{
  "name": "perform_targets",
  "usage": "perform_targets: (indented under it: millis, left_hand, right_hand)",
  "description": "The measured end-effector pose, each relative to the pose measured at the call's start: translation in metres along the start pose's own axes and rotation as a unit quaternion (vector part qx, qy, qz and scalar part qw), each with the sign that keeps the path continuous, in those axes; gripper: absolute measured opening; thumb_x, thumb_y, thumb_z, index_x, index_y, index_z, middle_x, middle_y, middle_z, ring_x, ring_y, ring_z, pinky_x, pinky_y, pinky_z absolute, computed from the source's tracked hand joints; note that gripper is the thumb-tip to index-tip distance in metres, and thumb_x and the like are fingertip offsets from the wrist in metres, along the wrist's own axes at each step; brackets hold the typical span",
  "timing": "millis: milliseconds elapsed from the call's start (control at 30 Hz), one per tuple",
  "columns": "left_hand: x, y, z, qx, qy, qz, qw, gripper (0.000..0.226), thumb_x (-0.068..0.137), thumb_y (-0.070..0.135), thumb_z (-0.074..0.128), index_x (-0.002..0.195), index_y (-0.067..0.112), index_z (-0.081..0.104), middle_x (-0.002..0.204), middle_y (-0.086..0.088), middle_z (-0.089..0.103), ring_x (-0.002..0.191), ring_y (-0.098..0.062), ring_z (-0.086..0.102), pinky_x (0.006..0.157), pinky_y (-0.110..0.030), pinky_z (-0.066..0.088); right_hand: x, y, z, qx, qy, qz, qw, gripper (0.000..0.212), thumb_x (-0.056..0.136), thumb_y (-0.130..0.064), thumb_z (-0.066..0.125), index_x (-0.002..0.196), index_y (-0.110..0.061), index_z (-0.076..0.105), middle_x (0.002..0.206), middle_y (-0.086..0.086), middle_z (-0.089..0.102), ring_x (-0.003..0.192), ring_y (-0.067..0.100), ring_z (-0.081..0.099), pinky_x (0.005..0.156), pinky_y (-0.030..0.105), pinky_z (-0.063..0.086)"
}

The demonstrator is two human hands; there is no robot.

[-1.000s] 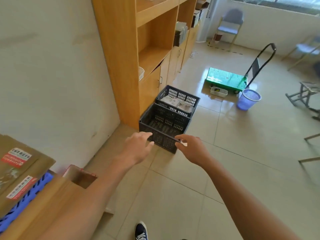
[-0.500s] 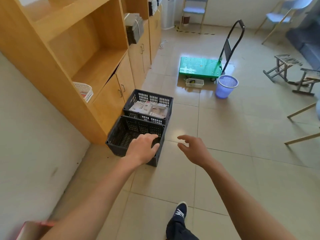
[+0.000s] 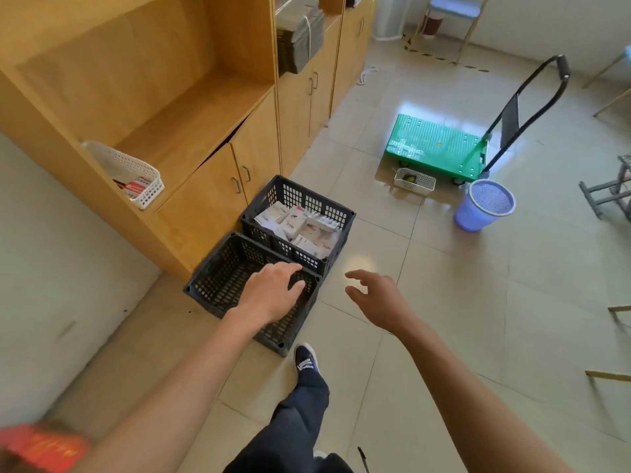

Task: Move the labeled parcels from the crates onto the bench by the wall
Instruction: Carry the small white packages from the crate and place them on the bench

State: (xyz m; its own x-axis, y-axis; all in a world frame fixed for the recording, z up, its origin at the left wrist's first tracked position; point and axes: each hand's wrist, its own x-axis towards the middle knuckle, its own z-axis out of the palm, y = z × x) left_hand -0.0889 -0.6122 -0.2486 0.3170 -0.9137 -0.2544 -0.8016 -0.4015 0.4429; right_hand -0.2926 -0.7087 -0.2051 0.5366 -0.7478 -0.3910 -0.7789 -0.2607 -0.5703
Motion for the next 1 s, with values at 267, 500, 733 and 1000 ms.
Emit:
perform_targets:
  millis: [267,500,733,1000]
  left_hand:
    - [0.135,-0.003,-0.007,-0.06,-0.021,-0.059,0.996,0.048,0.102,0.043,0.052,0.146,0.025,0.049,0.147,-0.001,0.053,0.135,-0.021,0.049,0.111,-0.045,0.042]
    - [0.201,-0.014,-0.029,-0.102,-0.017,-0.129,0.986,0.047,0.103,0.043,0.051,0.147,0.026,0.048,0.15,0.001,0.051,0.137,-0.021,0.046,0.112,-0.045,0.042]
    - [0.289,-0.019,-0.011,-0.148,-0.008,-0.208,0.967,0.047,0.103,0.042,0.052,0.147,0.026,0.049,0.149,0.003,0.051,0.137,-0.019,0.046,0.11,-0.041,0.043]
    - [0.41,-0.002,0.054,-0.217,0.007,-0.373,0.902,0.044,0.103,0.039,0.053,0.146,0.027,0.051,0.149,0.007,0.051,0.135,-0.018,0.048,0.107,-0.04,0.045]
  right_hand:
    - [0.142,-0.003,-0.04,-0.046,-0.056,-0.004,0.997,0.035,0.103,-0.026,0.056,0.137,-0.022,0.059,0.139,0.004,0.061,0.125,0.021,0.057,0.1,0.03,0.044]
    - [0.242,-0.009,-0.071,-0.059,-0.101,-0.021,0.993,0.037,0.102,-0.024,0.057,0.139,-0.021,0.057,0.142,0.004,0.058,0.129,0.023,0.055,0.103,0.032,0.045]
    - [0.372,0.019,-0.088,-0.115,-0.171,-0.045,0.977,0.04,0.102,-0.028,0.055,0.142,-0.027,0.053,0.142,0.002,0.058,0.126,0.022,0.056,0.101,0.033,0.046]
    - [0.559,0.082,-0.096,-0.174,-0.298,-0.085,0.935,0.045,0.101,-0.026,0.056,0.145,-0.028,0.05,0.143,0.006,0.057,0.123,0.023,0.059,0.097,0.031,0.049]
